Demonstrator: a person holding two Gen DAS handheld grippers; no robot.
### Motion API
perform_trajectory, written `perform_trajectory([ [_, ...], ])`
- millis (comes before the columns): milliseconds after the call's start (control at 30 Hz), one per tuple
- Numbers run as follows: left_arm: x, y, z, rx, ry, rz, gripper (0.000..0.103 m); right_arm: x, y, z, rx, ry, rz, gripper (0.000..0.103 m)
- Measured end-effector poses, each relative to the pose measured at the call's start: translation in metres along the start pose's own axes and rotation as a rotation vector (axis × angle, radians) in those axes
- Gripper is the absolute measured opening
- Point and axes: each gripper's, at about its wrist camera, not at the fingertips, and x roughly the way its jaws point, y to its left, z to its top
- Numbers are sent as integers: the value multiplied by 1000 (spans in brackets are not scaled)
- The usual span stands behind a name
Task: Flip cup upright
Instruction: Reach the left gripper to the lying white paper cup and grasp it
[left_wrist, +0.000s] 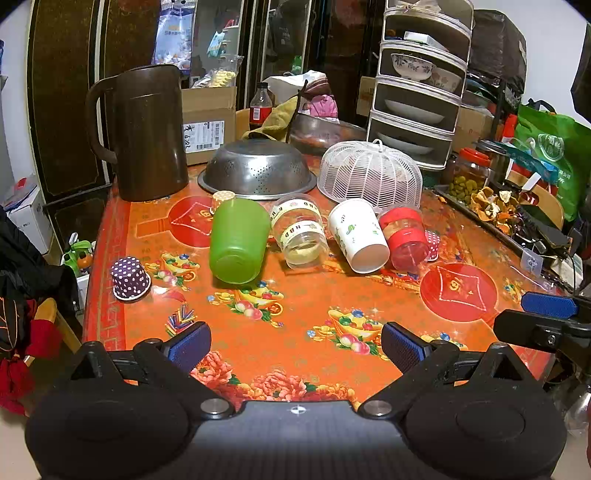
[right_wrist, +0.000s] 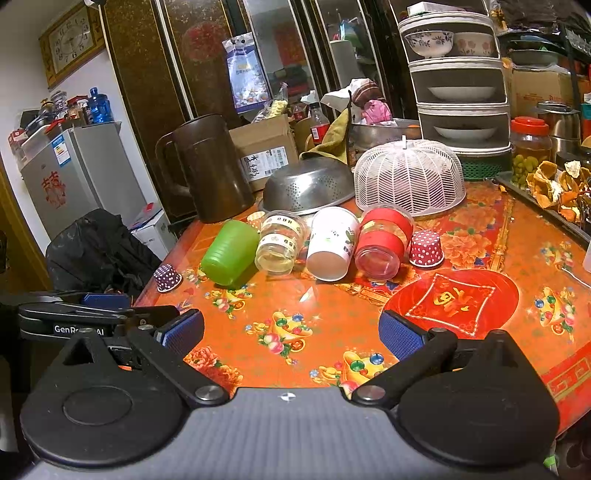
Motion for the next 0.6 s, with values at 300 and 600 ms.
perform_trajectory([
  [300, 5, -2, 2, -7, 16, -1, 100, 0, -6, -3, 10, 1, 1, 102],
  [600, 25, 2, 33, -107, 42, -114, 100, -3, -24, -6, 40, 0, -6, 102],
])
